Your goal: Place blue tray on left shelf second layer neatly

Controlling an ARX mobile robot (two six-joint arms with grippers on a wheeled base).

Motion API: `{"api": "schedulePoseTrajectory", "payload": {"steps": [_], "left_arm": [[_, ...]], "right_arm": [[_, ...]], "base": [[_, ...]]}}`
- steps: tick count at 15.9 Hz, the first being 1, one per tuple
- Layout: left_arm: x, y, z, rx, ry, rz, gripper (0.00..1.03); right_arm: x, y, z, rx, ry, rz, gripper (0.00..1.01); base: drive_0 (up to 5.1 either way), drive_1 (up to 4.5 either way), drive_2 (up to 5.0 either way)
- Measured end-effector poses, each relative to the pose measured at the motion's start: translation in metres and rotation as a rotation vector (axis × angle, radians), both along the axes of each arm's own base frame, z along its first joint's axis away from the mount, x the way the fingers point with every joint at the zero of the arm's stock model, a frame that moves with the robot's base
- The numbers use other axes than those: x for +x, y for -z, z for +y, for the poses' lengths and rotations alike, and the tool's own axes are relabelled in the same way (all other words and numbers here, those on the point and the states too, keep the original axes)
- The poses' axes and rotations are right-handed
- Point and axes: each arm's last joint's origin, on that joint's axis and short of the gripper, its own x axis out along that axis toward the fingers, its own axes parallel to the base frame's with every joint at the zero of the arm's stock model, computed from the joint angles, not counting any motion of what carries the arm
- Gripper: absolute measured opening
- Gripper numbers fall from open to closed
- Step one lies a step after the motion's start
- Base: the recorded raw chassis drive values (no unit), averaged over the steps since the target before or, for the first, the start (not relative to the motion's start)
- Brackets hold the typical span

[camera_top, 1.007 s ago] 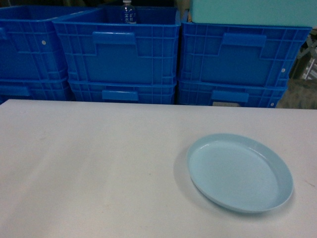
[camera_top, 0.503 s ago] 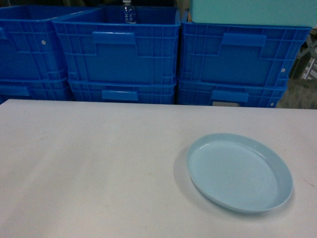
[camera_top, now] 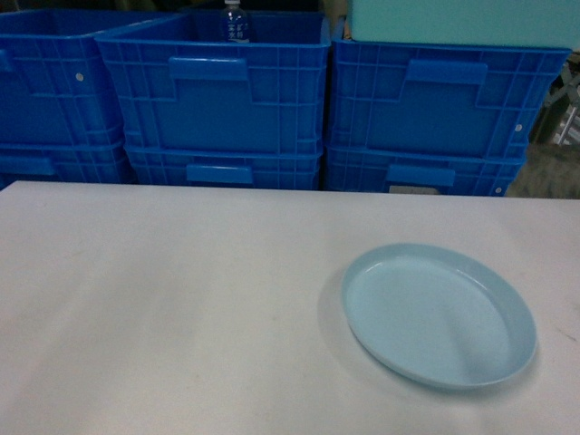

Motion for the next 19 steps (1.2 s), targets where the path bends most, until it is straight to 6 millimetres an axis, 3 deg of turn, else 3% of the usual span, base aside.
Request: {"api": "schedulePoseTrajectory", "payload": {"steps": [2,5,8,11,14,19], "left_arm": [[0.000,0.000,0.000,0.000,0.000,0.000,0.98],[0.000,0.000,0.000,0.000,0.000,0.000,0.98],[0.000,0.000,0.000,0.000,0.000,0.000,0.98],[0.000,0.000,0.000,0.000,0.000,0.000,0.98],[0.000,0.000,0.000,0.000,0.000,0.000,0.98],[0.000,0.000,0.000,0.000,0.000,0.000,0.98]], "right_arm": [[0.020,0.002,-0.004,0.071,-0.026,0.008,0.98],[0.030,0.022,0.000,0.166,-0.038,0.103,0.98],[0.029,0.032,0.014,0.160,-0.052,0.109,0.98],[0.019,0.059,0.026,0.221,-0.086,0.215,0.98],[0.020,0.073,0.032,0.275,-0.082,0.227,0.98],[0.014,0.082,0.032,0.337,-0.035,0.279,0.98]], "base": [[0.0,0.00,0.0],[0.0,0.00,0.0],[0.0,0.00,0.0],[0.0,0.00,0.0],[0.0,0.00,0.0],[0.0,0.00,0.0]]}}
